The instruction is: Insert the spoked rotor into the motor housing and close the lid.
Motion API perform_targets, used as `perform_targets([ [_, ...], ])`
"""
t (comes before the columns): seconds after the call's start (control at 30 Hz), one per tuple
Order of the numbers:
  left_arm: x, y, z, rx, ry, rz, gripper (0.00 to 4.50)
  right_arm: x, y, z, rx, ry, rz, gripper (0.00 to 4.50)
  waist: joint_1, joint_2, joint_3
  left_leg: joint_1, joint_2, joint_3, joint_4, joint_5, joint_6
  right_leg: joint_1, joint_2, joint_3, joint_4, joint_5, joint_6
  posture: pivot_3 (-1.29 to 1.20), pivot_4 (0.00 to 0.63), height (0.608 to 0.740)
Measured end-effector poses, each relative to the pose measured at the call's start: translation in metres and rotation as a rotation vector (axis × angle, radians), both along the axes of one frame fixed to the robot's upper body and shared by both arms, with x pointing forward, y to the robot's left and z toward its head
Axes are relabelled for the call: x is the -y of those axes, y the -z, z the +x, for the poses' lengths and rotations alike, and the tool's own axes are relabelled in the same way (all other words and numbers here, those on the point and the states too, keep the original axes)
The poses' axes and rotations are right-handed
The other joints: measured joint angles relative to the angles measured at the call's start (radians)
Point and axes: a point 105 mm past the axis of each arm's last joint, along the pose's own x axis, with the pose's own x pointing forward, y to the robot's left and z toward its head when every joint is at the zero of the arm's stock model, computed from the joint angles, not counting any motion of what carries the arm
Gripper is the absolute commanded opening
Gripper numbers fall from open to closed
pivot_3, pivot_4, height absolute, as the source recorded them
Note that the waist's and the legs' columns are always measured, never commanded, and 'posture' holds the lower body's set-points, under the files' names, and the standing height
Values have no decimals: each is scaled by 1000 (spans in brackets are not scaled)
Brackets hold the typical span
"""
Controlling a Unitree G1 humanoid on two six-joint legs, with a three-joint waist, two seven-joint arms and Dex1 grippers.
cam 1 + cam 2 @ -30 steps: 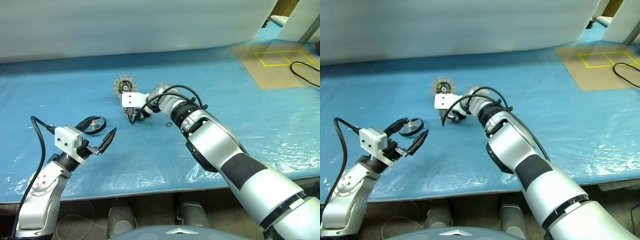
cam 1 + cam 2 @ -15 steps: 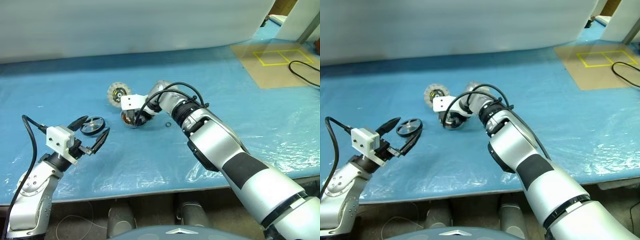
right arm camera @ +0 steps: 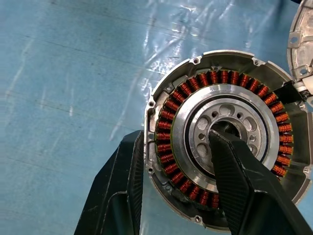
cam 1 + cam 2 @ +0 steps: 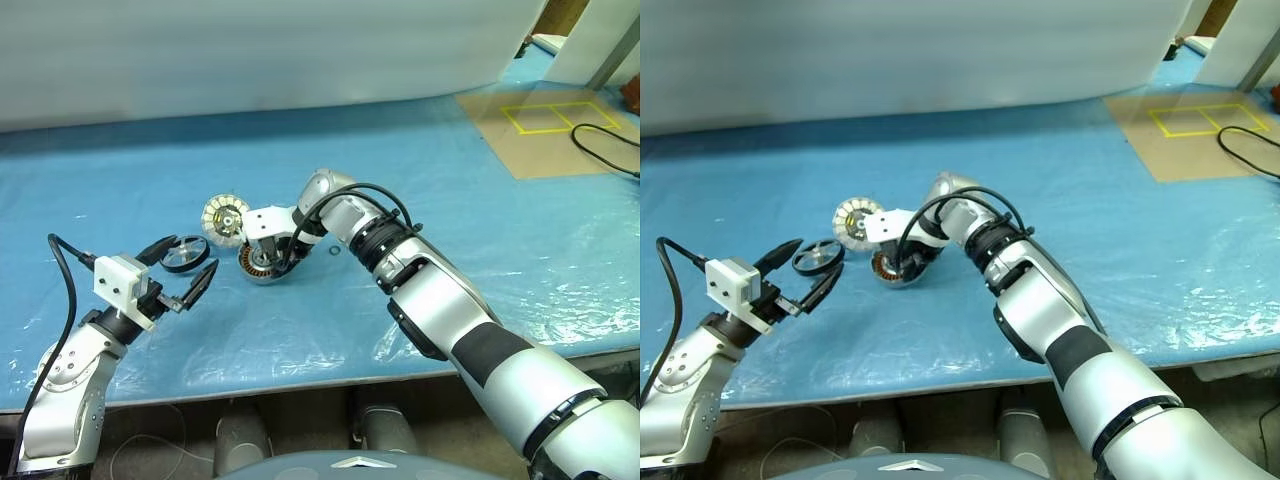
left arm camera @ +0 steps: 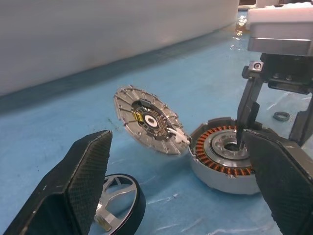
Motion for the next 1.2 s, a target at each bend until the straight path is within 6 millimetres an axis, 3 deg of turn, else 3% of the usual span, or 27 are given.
perform_targets([
  [0.2, 0, 1, 0, -2, 3, 1, 4500, -1, 5, 0, 1, 10, 8, 1708, -5, 2, -1, 10, 0, 1, -2, 0, 0, 9, 0, 1, 0, -2, -2, 0, 150, 740],
  [0.47, 0, 1, 1, -4, 5, 2, 4500, -1, 13, 2, 12, 14, 36, 4394, -11, 6, -6, 12, -1, 1, -2, 0, 0, 10, -1, 1, 0, -2, -2, 0, 150, 740],
  [0.5, 0, 1, 1, -4, 6, 1, 4500, -2, 13, 1, -2, 21, 49, 4486, -12, 6, -6, 12, -1, 1, -2, 0, 0, 10, -1, 1, 0, -2, -2, 0, 150, 740],
  [0.83, -1, 5, -9, -44, 38, -9, 4500, 27, -9, -5, -271, 80, 275, 4486, -6, 7, -4, -3, 3, 0, -1, 1, 1, -4, 1, -1, -3, -1, -3, 0, 150, 740],
  [0.9, 0, 4, -11, -49, 53, -5, 4500, 27, -25, -5, -279, 74, 396, 4486, -7, 6, -5, -10, 3, 1, -1, 3, 4, -11, 2, -1, -2, -1, -3, 0, 150, 740],
  [1.03, 7, 1, -16, -57, 103, -12, 4500, 29, -53, -1, -243, 91, 594, 4486, -10, 5, -5, -10, 7, 2, -3, 3, 3, -12, 7, -2, -3, -1, -4, 0, 150, 740],
  [1.2, 17, 4, -23, -89, 160, -12, 4500, 42, -63, 19, -154, 257, 761, 4486, -7, 5, -4, -7, 9, 4, -3, 0, 0, -11, 10, -1, -3, -1, -4, 0, 150, 740],
])
